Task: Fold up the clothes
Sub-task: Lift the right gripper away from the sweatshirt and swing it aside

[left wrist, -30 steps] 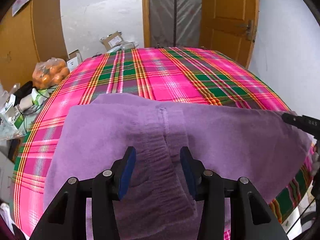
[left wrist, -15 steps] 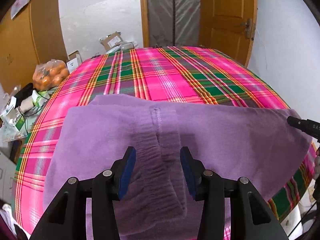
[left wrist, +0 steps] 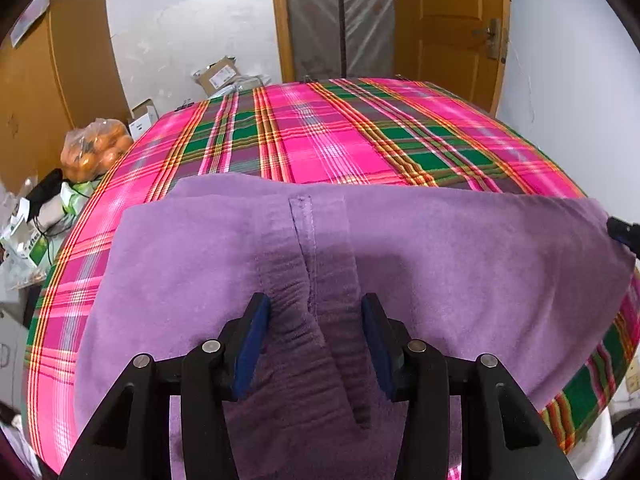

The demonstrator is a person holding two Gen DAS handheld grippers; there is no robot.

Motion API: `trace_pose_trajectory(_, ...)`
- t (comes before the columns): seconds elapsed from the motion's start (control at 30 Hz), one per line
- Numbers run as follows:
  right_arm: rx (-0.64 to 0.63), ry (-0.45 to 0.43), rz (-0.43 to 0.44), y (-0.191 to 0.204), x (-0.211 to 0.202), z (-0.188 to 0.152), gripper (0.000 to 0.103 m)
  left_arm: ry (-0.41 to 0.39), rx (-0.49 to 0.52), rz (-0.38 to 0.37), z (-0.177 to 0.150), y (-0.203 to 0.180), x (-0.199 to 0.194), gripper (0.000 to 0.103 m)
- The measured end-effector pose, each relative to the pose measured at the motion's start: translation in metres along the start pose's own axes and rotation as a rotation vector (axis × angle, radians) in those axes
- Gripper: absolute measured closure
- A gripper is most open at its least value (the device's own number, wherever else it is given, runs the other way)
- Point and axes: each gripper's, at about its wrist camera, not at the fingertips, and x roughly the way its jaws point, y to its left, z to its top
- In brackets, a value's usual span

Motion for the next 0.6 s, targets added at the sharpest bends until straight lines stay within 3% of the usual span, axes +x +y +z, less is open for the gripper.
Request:
trace_pose_trajectory(0.2, 0.104, -0.051, -0.059, -0.038, -0.017, 0.008, 0.079, -0.018, -0.043, -0.027, 0.004, 0.006, -0.004, 0.054)
trace_pose_trajectory(0.33, 0.224, -0.084, -0.107, -0.075, -0.029, 0.011, 0.071, -0.033, -0.049, -0.025, 0.008, 0.005, -0.007, 0.054)
trace_pose_trajectory(0.47, 0.432, -0.082, 0.007, -0.116, -0.037, 0.003, 0.067, -0.031, -0.056, -0.024, 0.010, 0.004, -0.007, 0.054)
trace_pose_trajectory(0.6, 0.653, -0.028, 0.172, -0.152, -0.034, -0.013, 0.061, -0.028, -0.055, -0.031, 0.011, 0.000, -0.006, 0.054)
